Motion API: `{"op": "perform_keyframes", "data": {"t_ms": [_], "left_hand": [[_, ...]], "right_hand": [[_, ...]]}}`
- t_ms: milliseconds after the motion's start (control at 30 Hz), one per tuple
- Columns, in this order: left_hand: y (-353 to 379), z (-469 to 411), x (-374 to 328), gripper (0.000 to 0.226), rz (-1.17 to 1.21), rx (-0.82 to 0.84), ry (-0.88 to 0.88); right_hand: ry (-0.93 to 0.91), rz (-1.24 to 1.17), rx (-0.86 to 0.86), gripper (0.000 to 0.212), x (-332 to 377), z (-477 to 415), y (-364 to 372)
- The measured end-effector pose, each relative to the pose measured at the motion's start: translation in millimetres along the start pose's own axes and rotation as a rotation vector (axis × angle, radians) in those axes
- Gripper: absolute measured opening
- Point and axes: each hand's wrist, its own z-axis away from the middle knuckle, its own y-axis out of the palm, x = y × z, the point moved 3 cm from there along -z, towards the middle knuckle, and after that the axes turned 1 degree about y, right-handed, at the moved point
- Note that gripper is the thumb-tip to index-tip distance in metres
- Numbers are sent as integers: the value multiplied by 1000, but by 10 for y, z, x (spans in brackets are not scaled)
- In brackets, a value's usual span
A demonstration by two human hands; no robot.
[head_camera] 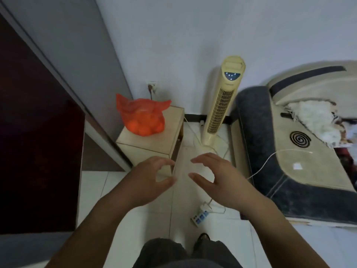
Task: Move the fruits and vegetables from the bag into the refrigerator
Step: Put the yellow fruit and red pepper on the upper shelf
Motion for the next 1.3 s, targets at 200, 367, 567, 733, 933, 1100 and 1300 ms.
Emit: {"op": "perform_keyframes", "data": {"t_ms": [200, 367, 567, 733, 933, 1100, 1300], "left_hand": [[-28, -578, -235, 45, 64, -3, -36], [-248, -988, 77, 43, 101, -30, -106], [-666, -1786, 675, 40, 148, -20, -129], [-1224, -2508, 1166, 37, 130, -7, -142], [-1503, -3189, 1851, 34, 74, 36, -173], [-1511, -3577, 2383, 35, 68, 79, -212], [-1407, -4038, 2948, 38, 3, 122, -216]], "right_hand": [[27, 48, 38, 38, -424, -452, -269], [20, 55, 78, 39, -535, -1066, -304], [5, 70, 133, 38, -573, -2109, -118], [16, 94, 215, 38, -520, -3033, 146], [-20, 111, 304, 33, -563, -3992, 555], [-11, 135, 381, 30, -741, -4591, 907], [9, 120, 405, 33, -1012, -5203, 1220]]}}
